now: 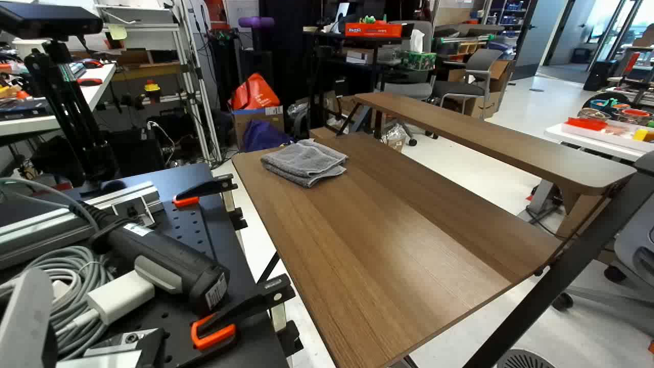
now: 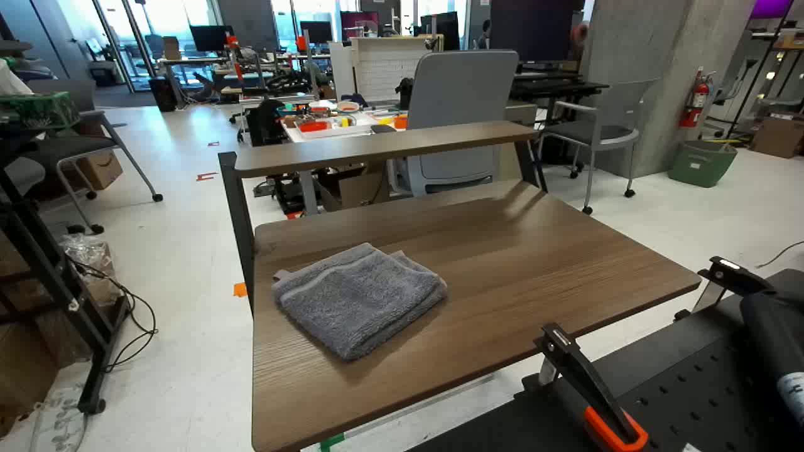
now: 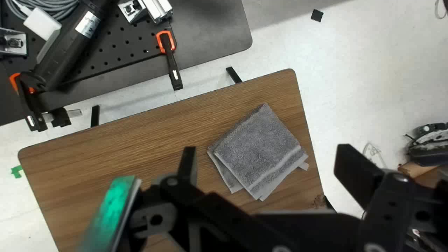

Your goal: Push the towel to the right

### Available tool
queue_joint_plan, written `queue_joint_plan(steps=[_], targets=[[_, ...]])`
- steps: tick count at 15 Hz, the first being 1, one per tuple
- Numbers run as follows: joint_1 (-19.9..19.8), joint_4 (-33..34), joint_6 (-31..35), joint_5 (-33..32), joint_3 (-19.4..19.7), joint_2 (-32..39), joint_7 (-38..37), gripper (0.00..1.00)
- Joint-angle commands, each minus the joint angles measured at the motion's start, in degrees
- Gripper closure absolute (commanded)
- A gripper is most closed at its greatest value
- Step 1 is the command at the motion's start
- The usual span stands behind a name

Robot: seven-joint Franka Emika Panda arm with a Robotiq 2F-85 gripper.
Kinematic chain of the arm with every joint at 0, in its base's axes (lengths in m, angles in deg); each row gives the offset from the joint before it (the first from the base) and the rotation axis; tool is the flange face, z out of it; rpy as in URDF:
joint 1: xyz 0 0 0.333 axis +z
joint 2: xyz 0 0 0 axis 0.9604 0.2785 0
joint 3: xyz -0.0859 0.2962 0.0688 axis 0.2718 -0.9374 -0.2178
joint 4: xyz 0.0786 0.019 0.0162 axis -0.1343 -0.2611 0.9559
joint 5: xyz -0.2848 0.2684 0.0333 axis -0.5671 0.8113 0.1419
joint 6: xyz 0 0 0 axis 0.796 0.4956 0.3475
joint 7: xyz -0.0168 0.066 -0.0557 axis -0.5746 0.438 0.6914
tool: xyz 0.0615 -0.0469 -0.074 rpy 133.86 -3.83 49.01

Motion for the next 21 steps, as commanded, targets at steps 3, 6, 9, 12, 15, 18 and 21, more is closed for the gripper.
queue_joint_plan(steps=[3,6,9,12,15,18,21], targets=[[-0.12,0.14,-0.1,0.0,-0.09,0.01,0.01,0.0],[-0.12,0.15,-0.1,0.0,-0.09,0.01,0.01,0.0],[-0.12,0.15,-0.1,0.0,-0.09,0.01,0.01,0.0],[-0.12,0.15,-0.1,0.0,-0.09,0.01,0.01,0.0],[-0.12,0.15,-0.1,0.0,-0.09,0.01,0.01,0.0],[-0.12,0.15,-0.1,0.0,-0.09,0.01,0.01,0.0],[0.1,0.34,1.46,0.01,-0.76,0.63,-1.57,0.0]])
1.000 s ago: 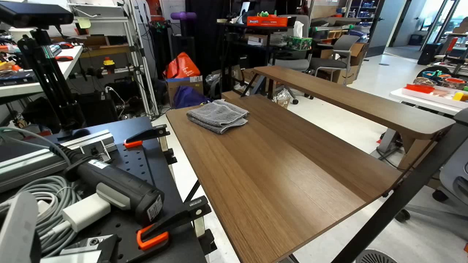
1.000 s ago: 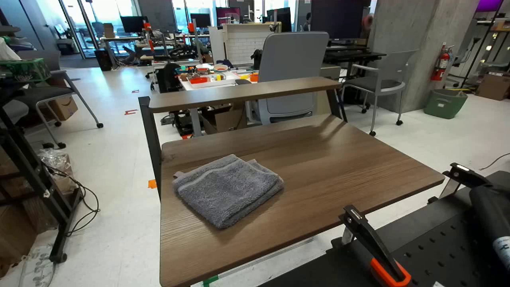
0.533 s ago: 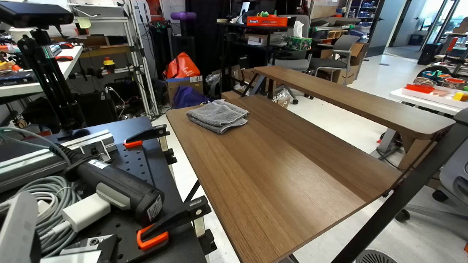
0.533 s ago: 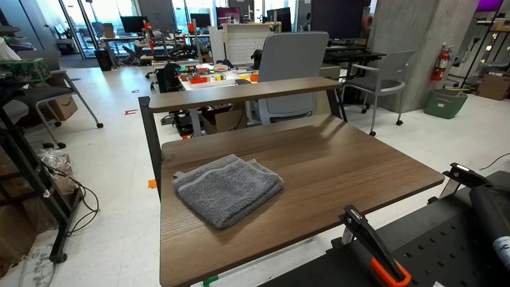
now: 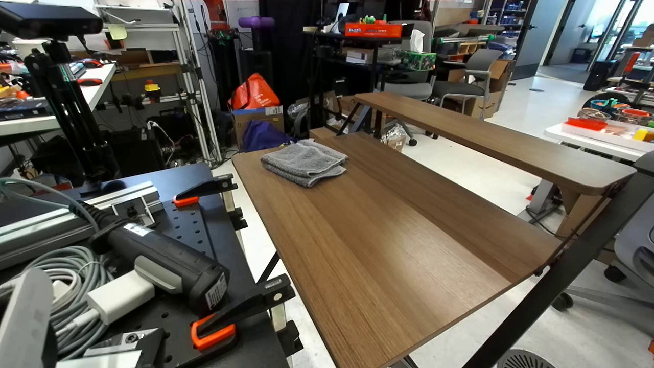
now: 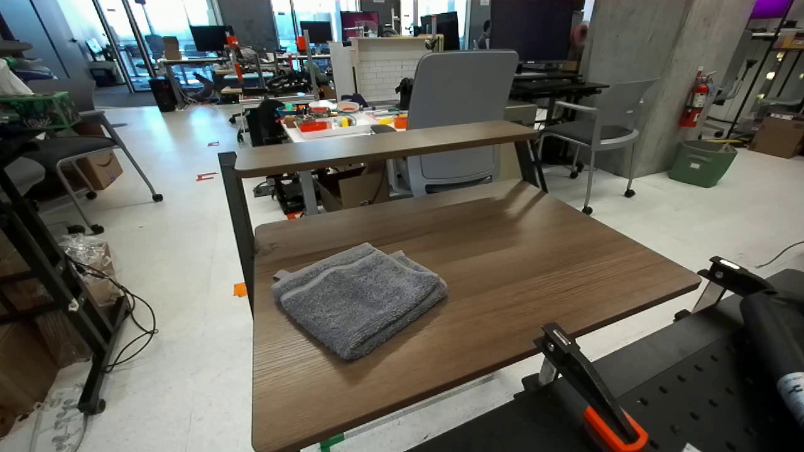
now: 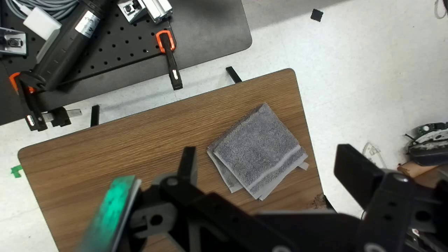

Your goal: Push the towel to the right

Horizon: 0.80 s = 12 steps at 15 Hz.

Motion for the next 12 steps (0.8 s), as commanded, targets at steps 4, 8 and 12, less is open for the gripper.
queue_joint_plan(steps=[4,8,12], targets=[[0.45,1.32,7.59,-2.29,-3.26,6.01,-8.56,0.0],[2.18,1.42,14.2,-7.29,-5.47,14.01,-16.2,0.0],[5.49,2.61,20.65,-12.74,-4.97,23.11,-22.71,0.0]])
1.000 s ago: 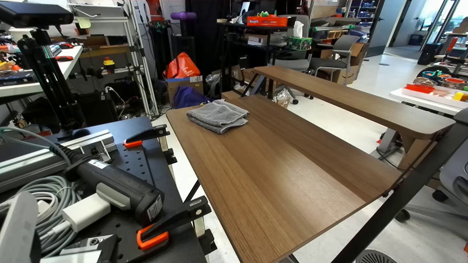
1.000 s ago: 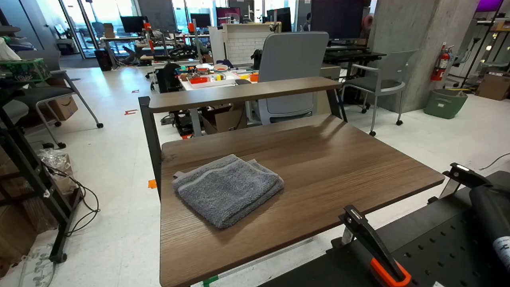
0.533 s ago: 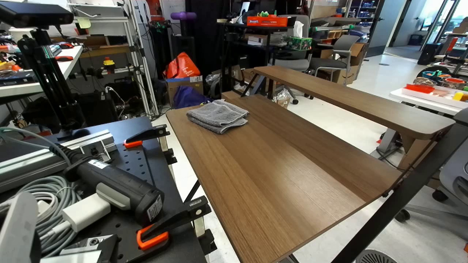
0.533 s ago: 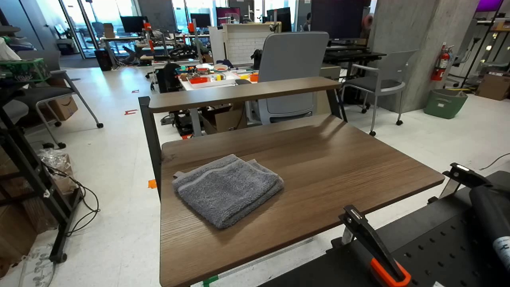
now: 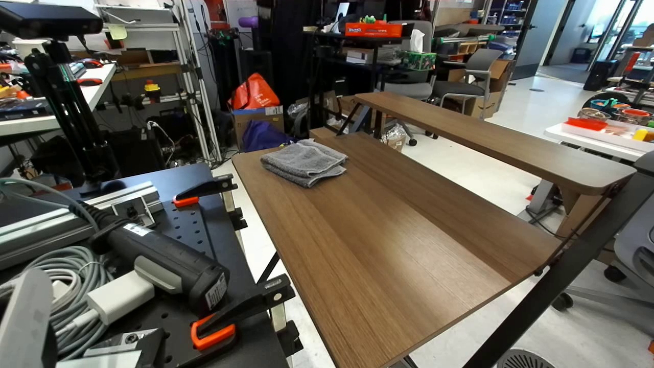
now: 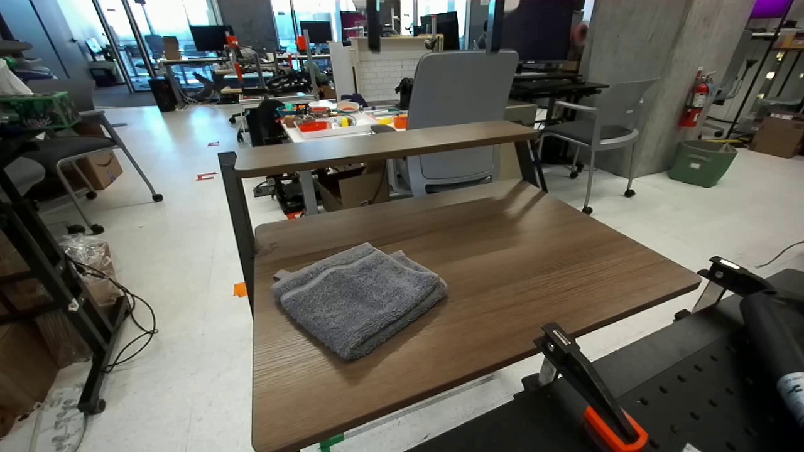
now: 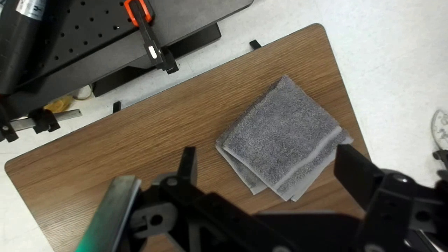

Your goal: Push the towel to the right

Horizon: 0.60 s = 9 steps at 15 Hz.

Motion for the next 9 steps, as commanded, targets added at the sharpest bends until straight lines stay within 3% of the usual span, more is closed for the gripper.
queue_joint_plan(steps=[1,9], targets=[[2.87,3.02,4.85,-4.1,0.84,8.69,-5.33,0.0],[5.35,5.63,14.13,-1.73,4.09,23.12,-5.38,0.0]])
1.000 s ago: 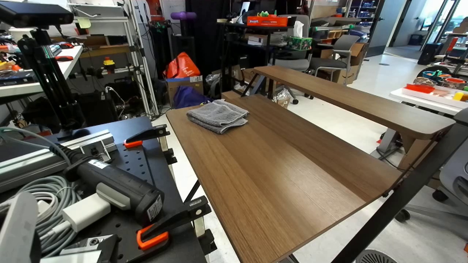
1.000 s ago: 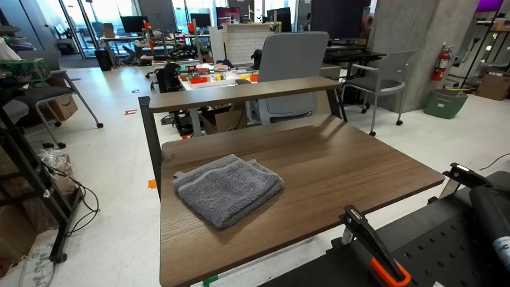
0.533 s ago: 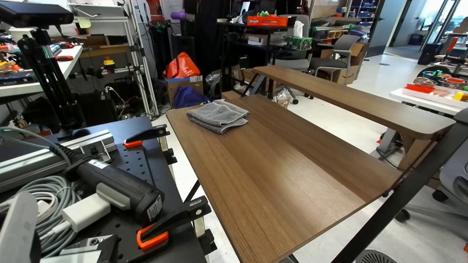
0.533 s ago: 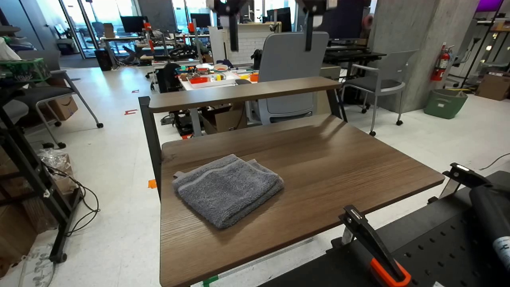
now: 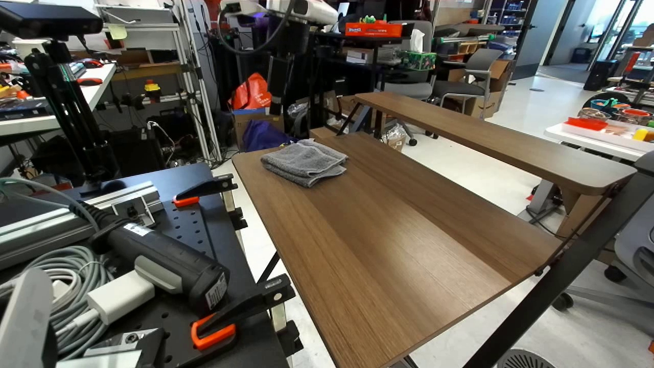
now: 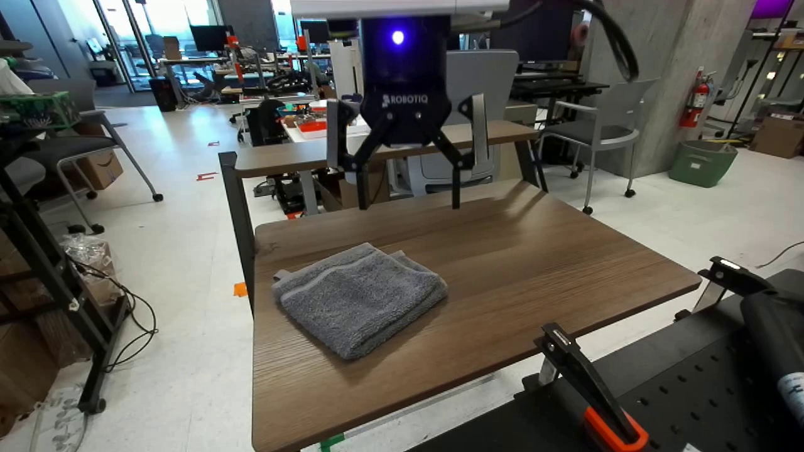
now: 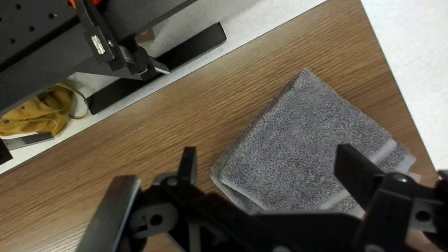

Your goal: Push the towel to the right

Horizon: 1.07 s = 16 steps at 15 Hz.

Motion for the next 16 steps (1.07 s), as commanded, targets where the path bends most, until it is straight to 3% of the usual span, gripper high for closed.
queue_joint_plan(steps=[1,7,16], targets=[[1.94,3.47,3.22,0.93,2.08,6.81,0.09,0.0],[3.47,8.11,10.52,1.97,3.59,15.4,0.27,0.0],[3.52,18.52,9.8,5.54,3.77,25.31,1.33,0.0]])
